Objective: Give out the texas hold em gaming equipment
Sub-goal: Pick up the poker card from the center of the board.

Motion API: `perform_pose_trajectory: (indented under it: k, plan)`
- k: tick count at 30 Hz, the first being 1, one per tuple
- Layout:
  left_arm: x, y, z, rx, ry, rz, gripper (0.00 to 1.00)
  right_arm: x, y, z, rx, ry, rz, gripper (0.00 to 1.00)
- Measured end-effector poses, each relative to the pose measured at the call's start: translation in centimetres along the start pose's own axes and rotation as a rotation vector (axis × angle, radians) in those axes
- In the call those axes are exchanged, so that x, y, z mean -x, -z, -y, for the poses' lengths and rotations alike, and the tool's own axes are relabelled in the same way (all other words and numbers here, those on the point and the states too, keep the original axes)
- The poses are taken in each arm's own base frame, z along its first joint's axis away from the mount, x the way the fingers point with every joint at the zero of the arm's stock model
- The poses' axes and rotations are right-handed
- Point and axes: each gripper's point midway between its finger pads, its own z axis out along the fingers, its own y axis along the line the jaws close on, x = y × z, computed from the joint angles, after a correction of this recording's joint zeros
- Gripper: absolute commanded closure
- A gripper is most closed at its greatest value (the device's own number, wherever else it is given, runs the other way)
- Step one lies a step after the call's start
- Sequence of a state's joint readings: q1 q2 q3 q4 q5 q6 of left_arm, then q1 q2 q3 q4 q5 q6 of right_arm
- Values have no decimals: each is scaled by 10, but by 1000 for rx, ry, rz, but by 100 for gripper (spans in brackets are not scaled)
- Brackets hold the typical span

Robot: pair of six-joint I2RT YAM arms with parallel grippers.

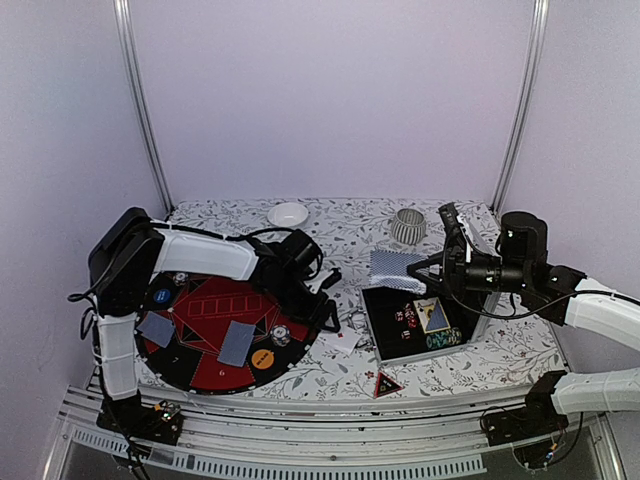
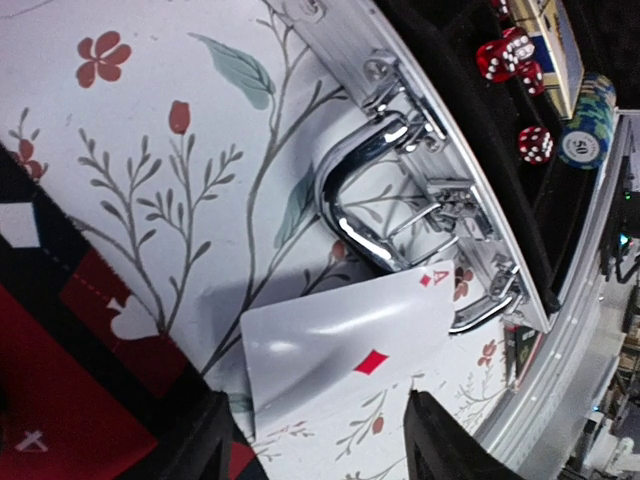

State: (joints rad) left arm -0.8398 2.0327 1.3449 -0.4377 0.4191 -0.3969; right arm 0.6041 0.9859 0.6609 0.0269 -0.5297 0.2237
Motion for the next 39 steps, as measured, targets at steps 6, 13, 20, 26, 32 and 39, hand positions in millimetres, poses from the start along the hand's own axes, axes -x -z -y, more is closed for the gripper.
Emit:
perform_pose_trajectory:
  k: [6,13,20,26,32,39]
  plan:
    - [-2,-6,11,-88,-7,-11,43,-1,0,1,-2,-3,-3,98]
    - [-4,-6,21,-182,11,0,45,-1,0,1,-1,-26,-4,98]
    - [-5,1,25,-251,62,44,46,-20,-5,6,-1,-100,-49,98]
    - [-3,12,39,-335,89,89,46,-46,-6,12,-7,-176,-105,98]
    - [-1,18,48,-402,118,124,46,-50,-5,12,-11,-200,-115,98]
    - [3,20,51,-418,129,137,58,-50,-5,12,-11,-201,-115,98]
